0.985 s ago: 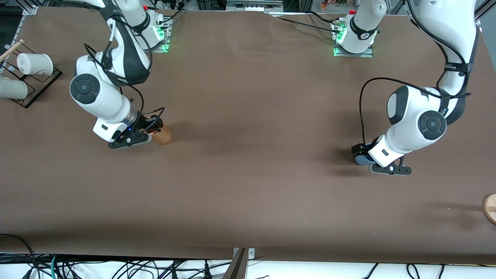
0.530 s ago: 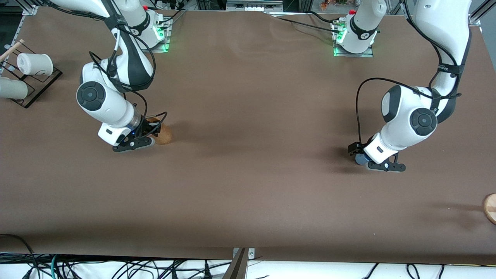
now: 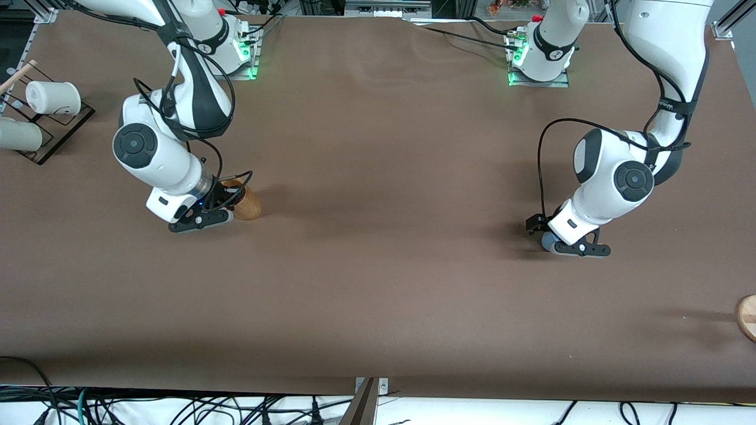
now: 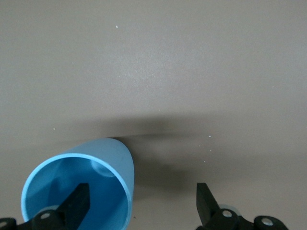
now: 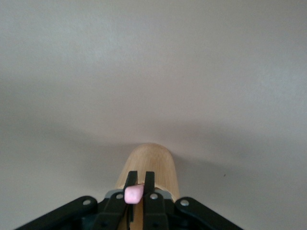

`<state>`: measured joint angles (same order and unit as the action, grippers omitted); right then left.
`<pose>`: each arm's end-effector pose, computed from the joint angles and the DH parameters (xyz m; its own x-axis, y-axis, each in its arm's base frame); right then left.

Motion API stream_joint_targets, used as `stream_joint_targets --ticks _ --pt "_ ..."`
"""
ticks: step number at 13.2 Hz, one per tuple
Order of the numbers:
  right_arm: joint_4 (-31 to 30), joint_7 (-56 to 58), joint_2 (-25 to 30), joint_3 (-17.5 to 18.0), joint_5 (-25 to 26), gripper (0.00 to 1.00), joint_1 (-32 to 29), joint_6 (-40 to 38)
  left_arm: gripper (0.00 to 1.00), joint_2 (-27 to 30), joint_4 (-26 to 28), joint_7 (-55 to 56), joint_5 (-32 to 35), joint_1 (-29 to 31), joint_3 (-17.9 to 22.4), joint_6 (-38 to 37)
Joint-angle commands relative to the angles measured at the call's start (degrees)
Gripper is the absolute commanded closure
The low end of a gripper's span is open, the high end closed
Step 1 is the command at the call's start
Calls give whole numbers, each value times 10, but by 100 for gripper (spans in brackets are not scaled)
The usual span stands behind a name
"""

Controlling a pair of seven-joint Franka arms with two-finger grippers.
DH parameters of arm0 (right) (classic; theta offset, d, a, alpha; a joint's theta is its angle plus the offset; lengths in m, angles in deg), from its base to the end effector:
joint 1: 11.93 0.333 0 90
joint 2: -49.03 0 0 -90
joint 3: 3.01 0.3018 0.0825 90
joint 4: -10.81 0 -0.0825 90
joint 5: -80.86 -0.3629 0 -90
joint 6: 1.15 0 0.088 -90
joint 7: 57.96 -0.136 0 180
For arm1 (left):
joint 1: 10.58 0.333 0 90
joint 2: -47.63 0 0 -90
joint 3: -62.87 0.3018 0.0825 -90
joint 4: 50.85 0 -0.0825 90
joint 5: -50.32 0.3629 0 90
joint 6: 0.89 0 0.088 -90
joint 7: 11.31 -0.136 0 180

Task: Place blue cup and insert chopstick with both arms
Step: 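Pull the pink chopstick out of the tube with the right gripper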

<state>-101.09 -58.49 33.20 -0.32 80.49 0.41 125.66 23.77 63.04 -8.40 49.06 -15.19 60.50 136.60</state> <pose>0.5651 0.1514 0.3068 0.9694 0.2451 -0.0160 0.2448 -0.9694 -0.0178 0.5856 -0.0720 0.2263 0.9987 -0.0514 -0.0062 -0.0512 -0.9982 0.0312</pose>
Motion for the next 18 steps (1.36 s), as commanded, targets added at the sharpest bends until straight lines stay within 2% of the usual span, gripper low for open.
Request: stream_joint_targets --ticks 1,2,4,7,8,10,13,16,18 --pt "36 39 24 -8 -1 100 -2 -40 25 7 13 10 14 -1 6 10" --pt "66 41 29 -10 -3 100 -3 -77 28 6 13 10 14 -1 7 11" --pt "145 59 33 -13 -3 100 -3 -151 44 4 13 10 14 0 9 11" --pt "256 71 33 -14 -5 100 -3 -275 93 4 12 10 14 5 9 9" --pt "290 72 33 -14 -5 100 -5 -315 100 3 12 10 14 5 9 9" --pt "322 83 33 -15 -5 100 -6 -358 100 2 9 10 14 6 9 5" --pt "334 90 33 -15 -4 100 -6 -377 100 4 -20 10 7 4 8 -25" --pt "333 102 27 -26 -4 100 -7 -376 100 2 -104 44 6 -26 -2 -123" --pt "333 115 25 -28 -5 100 -21 -374 100 -8 -148 102 6 -61 -3 -155"
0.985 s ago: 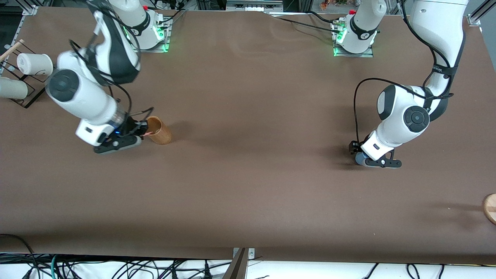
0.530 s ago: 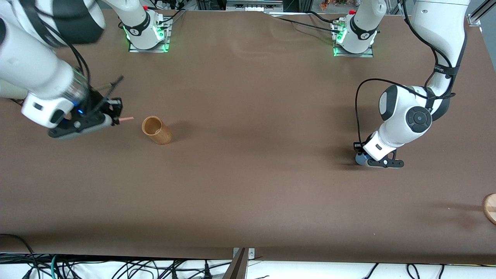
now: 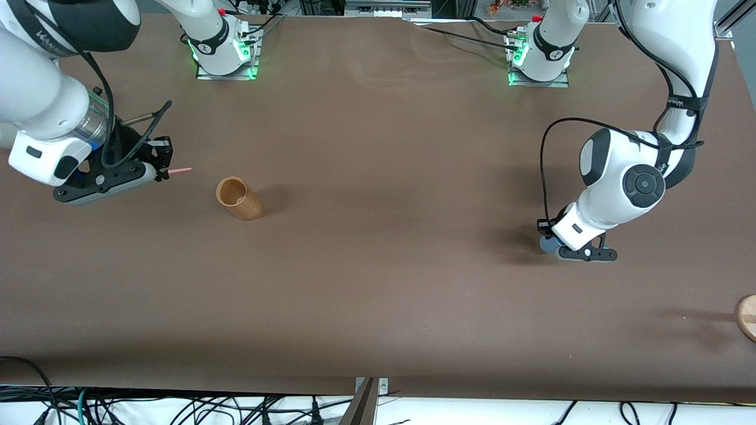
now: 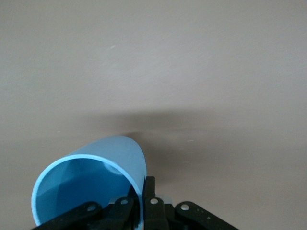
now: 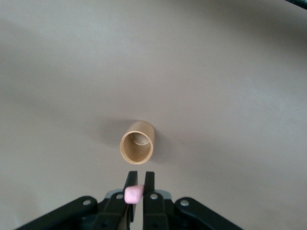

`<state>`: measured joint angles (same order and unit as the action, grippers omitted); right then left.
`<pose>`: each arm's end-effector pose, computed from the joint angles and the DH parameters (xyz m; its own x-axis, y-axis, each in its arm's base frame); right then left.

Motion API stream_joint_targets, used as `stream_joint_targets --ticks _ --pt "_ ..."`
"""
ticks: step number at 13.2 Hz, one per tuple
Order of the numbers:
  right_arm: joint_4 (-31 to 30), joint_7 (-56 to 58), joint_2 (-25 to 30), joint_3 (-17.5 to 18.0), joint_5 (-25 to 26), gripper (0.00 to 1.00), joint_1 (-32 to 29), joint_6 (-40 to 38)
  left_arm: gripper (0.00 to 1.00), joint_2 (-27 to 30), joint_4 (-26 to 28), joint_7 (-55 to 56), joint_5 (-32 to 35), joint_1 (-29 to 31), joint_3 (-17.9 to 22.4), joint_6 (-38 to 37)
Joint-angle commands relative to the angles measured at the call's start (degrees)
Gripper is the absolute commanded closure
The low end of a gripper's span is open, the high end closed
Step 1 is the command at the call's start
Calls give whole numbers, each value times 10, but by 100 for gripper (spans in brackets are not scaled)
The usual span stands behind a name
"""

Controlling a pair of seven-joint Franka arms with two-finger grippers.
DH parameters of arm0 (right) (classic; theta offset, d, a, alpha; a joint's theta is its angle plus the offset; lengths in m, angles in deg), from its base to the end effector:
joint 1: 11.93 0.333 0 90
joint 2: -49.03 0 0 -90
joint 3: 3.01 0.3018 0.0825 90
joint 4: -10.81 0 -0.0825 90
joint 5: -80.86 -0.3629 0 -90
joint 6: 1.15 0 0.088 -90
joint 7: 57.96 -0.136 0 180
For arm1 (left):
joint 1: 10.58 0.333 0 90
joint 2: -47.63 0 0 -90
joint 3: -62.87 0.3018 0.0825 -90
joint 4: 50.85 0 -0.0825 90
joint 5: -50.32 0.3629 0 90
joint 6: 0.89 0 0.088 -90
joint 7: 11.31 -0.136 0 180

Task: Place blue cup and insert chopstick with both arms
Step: 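Carry the blue cup toward the table middle with the left gripper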

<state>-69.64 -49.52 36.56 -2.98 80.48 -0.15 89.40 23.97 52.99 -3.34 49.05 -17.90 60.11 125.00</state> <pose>0.5819 0.1226 0.5343 0.9374 0.3459 -0.0399 0.3457 -0.9383 -0.0127 0.6095 -0.1081 0.2827 0.9993 -0.0203 -0.0329 -0.0193 -0.9993 0.0327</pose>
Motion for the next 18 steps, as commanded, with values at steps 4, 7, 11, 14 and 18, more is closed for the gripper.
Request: stream_joint_targets --ticks 4,7,11,14,18 --pt "19 45 -19 -1 -5 100 -23 -8 100 -56 -124 186 8 -134 4 -72" --pt "19 43 -21 -1 -6 100 -22 -8 100 -117 -230 273 7 -206 5 -129" --pt "18 34 -28 1 -7 100 -16 -6 100 -182 -290 340 6 -280 7 -129" --pt "18 34 -35 2 -7 100 -15 3 100 -221 -326 369 5 -310 7 -125" --pt "18 33 -40 3 -16 100 -14 11 100 -241 -330 400 6 -320 7 -121"
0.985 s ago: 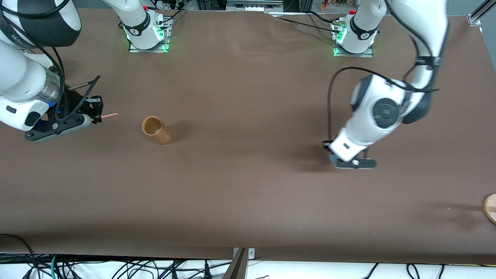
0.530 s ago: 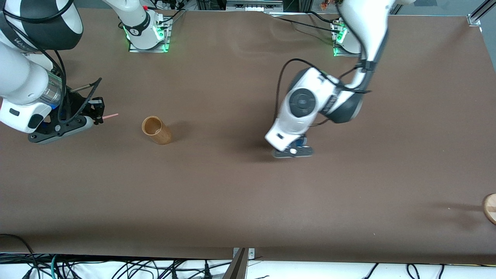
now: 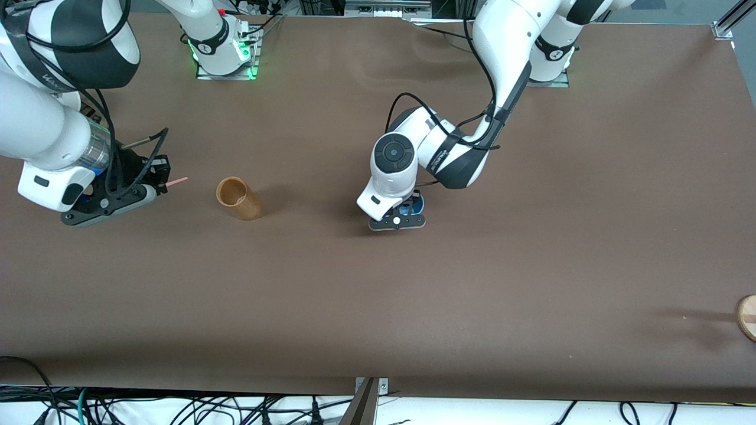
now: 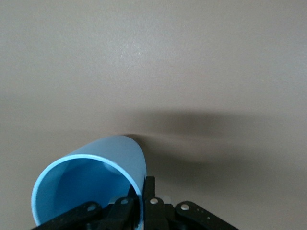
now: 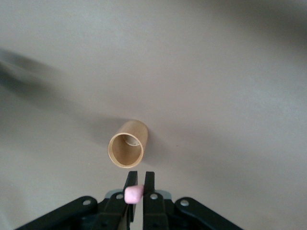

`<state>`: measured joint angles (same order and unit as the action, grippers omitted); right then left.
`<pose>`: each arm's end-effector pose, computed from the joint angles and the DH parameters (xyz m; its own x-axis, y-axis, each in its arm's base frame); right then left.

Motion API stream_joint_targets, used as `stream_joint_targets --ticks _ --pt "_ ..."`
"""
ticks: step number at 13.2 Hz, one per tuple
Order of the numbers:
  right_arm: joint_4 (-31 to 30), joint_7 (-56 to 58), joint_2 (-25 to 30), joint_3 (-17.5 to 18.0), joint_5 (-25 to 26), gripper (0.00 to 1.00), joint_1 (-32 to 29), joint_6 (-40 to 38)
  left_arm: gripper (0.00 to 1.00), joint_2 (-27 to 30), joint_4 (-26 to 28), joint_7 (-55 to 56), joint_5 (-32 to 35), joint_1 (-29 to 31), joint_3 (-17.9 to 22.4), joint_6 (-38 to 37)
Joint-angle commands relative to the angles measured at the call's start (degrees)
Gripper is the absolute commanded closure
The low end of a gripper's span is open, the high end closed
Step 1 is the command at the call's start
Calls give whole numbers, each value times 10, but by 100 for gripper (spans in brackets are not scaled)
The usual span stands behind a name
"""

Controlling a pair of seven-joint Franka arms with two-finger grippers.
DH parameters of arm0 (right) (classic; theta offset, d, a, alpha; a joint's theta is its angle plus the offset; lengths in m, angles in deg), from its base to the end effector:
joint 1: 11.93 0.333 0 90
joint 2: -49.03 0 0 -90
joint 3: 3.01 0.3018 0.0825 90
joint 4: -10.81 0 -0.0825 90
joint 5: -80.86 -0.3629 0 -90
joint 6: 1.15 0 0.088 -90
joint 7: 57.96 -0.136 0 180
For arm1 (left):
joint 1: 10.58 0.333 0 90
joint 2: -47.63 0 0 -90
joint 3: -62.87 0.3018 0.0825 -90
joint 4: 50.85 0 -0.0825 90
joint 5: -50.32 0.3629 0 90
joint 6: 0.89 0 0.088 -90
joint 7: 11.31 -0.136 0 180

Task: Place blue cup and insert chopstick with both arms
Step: 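Carry the blue cup toward the table middle with the left gripper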

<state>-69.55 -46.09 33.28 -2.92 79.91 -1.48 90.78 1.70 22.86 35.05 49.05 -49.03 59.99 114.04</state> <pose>0.5981 0.1134 0.5024 0.9224 0.3802 -0.0679 0.3789 -0.9249 -0.0315 0.5344 -0.4629 0.2337 0.9890 0.1120 -0.0965 0.1105 -0.9937 -0.0210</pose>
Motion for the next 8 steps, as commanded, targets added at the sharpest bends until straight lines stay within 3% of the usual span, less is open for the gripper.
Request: stream_joint_targets --ticks 1,6,7,8 --pt "17 -1 -9 3 -11 100 -1 -3 100 -19 -29 22 6 -8 8 -2" --pt "17 -2 -12 4 -11 100 3 4 92 -21 -28 32 5 -8 8 2" --pt "18 -2 -13 4 -12 100 4 4 86 -20 -28 33 4 -8 8 2" --pt "17 -2 -15 4 -17 100 4 4 71 -20 -28 33 4 -7 8 2"
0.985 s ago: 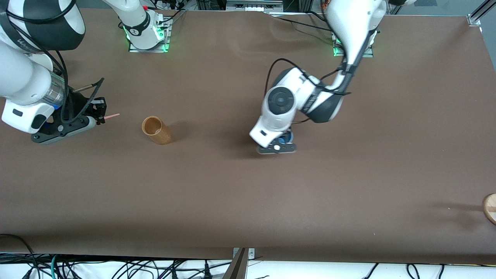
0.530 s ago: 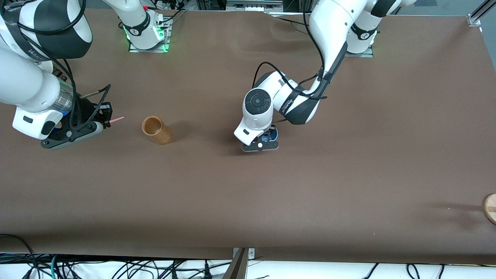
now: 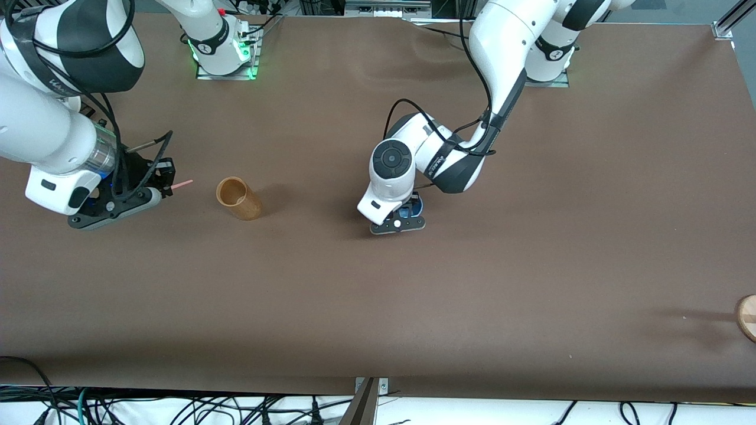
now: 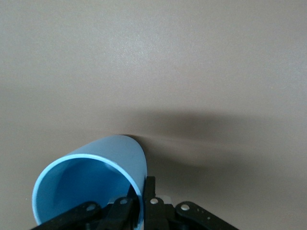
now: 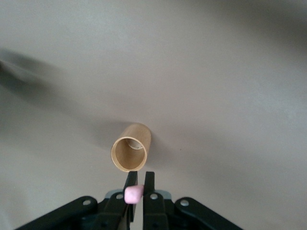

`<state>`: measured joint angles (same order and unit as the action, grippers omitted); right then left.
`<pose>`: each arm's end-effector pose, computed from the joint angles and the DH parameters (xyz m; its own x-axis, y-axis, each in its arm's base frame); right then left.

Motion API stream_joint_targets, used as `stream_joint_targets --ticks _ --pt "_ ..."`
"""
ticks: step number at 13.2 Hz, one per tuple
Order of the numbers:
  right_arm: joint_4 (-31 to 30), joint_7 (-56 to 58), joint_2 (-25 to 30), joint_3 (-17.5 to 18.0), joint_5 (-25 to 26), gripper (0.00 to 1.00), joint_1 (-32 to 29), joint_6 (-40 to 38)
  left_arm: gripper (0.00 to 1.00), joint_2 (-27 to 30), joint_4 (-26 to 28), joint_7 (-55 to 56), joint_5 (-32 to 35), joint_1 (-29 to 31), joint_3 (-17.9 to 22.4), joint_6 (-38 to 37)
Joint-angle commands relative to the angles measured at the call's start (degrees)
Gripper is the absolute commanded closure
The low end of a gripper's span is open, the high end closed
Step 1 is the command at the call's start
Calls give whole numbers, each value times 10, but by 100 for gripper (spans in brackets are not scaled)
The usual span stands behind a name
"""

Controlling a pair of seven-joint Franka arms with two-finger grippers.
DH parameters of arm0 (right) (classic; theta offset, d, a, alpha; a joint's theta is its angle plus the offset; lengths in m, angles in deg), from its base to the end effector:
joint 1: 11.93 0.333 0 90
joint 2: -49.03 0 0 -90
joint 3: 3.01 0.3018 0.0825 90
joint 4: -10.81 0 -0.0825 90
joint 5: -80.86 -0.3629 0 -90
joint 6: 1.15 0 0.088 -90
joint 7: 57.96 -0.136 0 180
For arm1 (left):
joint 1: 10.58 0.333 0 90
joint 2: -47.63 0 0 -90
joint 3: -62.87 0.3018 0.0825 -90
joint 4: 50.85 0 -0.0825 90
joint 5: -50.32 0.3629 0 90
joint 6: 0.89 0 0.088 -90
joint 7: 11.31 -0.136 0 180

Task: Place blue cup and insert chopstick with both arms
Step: 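Move the chopstick toward the cup while the left gripper releases it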

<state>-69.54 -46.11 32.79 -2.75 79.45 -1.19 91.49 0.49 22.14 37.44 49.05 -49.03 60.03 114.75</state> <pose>0.6002 0.1196 0.4983 0.9201 0.3867 -0.0621 0.3849 -0.9221 -0.0393 0.5369 -0.4643 0.2251 0.9836 0.1547 -0.0932 0.1533 -0.9879 -0.0221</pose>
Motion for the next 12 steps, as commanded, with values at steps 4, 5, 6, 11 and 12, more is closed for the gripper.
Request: stream_joint_targets --ticks 4,5,6,11,12 --pt "19 -2 -16 2 -16 100 1 10 27 -2 -21 8 3 -5 6 -5" --pt "19 -2 -20 3 -16 100 3 11 9 -1 -21 8 3 -5 4 -6" --pt "20 -10 -20 2 -16 100 13 18 0 10 -21 7 1 -2 3 -7" --pt "20 -138 -41 3 -17 100 79 71 0 103 -20 2 -44 34 4 -73" --pt "20 -174 -44 3 -17 100 98 86 0 132 -21 -1 -44 51 5 -104"
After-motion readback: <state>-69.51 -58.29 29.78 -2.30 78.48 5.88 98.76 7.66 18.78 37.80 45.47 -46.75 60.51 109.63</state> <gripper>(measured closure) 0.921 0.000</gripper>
